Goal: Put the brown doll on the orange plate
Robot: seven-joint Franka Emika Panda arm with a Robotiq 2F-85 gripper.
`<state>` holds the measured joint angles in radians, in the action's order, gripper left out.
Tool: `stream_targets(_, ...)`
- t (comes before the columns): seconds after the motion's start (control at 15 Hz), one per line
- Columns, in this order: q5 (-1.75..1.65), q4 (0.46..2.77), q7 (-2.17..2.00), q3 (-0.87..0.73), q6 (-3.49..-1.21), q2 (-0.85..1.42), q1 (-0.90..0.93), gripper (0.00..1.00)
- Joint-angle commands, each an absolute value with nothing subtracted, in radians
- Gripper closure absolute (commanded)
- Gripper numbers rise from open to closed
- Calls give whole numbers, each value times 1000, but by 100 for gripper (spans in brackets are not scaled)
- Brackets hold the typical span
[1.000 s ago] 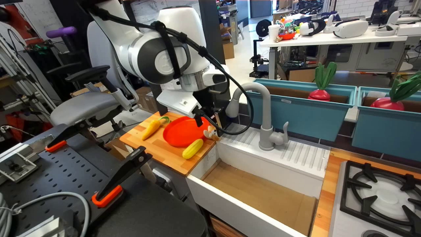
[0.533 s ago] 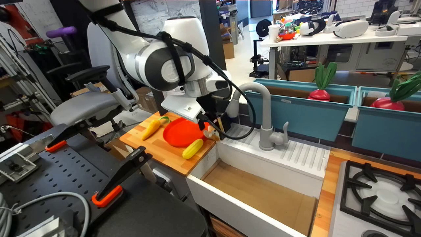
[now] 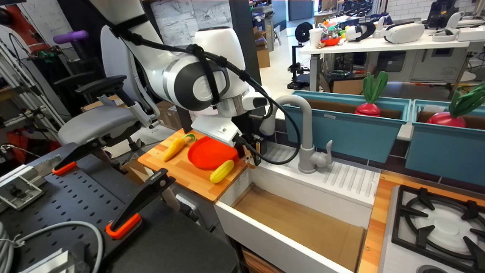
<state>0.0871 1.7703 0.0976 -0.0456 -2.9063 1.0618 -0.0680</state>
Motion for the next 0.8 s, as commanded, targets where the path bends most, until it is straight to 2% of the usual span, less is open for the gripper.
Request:
stream_targets(0.0, 47, 1732, 60, -69, -2893, 1084, -49, 66)
stream_targets(0.27, 43, 1723, 56, -74, -2887, 1084, -49, 96)
stream_targets(0.4, 40, 1720, 53, -75, -2884, 1081, -50, 100)
stream_targets(0.73, 38, 1762, 65, -60, -2898, 1041, -62, 98)
